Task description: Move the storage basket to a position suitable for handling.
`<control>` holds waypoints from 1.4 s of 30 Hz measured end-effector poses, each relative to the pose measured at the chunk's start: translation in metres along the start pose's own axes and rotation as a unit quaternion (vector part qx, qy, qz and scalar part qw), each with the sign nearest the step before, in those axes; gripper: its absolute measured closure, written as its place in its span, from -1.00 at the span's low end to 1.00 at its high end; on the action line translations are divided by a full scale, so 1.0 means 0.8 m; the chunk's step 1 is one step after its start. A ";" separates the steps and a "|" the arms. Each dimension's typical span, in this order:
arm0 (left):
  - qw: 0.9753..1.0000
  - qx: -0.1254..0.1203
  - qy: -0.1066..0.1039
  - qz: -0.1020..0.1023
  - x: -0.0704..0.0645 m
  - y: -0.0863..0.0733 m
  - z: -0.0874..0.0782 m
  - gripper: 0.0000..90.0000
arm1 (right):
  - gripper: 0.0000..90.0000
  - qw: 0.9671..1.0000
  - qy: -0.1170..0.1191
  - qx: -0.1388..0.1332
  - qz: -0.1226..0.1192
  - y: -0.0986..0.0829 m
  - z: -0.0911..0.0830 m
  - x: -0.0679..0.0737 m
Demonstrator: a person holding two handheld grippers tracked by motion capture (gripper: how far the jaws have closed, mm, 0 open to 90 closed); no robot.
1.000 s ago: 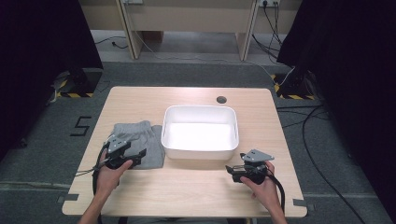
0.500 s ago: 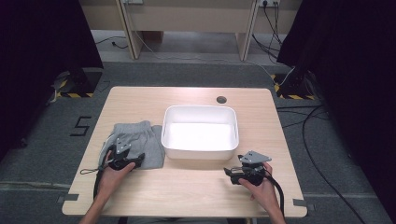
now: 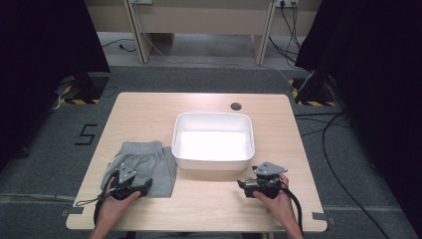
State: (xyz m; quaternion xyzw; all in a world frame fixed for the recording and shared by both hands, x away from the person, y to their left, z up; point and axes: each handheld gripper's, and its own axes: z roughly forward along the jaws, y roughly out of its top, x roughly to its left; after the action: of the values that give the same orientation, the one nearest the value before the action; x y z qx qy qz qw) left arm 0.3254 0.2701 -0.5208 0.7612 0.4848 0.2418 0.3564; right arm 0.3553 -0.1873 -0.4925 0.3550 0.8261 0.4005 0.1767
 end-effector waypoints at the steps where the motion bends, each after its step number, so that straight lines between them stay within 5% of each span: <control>1: 1.000 -0.002 0.000 0.000 -0.003 -0.002 -0.002 -0.38 | -0.51 1.000 0.001 0.001 0.000 0.000 0.000 0.000; 18: 0.999 -0.007 -0.030 0.011 -0.065 -0.038 -0.047 -0.42 | -0.50 1.000 0.011 0.002 -0.004 0.001 0.006 0.010; 31: 0.997 0.007 -0.076 0.029 -0.106 -0.035 -0.051 -0.56 | -0.48 0.999 0.040 -0.010 -0.011 0.010 0.015 0.035; 35: 0.995 -0.005 -0.095 0.017 -0.099 -0.031 -0.056 -0.48 | -0.48 0.999 0.050 -0.009 -0.013 0.011 0.024 0.044; 42: 0.998 -0.037 -0.054 0.000 -0.061 -0.018 -0.074 -0.47 | -0.47 0.998 0.058 -0.016 -0.015 0.017 0.033 0.056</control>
State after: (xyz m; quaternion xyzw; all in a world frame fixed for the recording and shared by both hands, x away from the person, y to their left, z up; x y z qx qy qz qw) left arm 0.2549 0.2477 -0.4955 0.7596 0.4551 0.2180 0.4104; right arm 0.3457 -0.1345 -0.4981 0.3162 0.8336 0.4307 0.1400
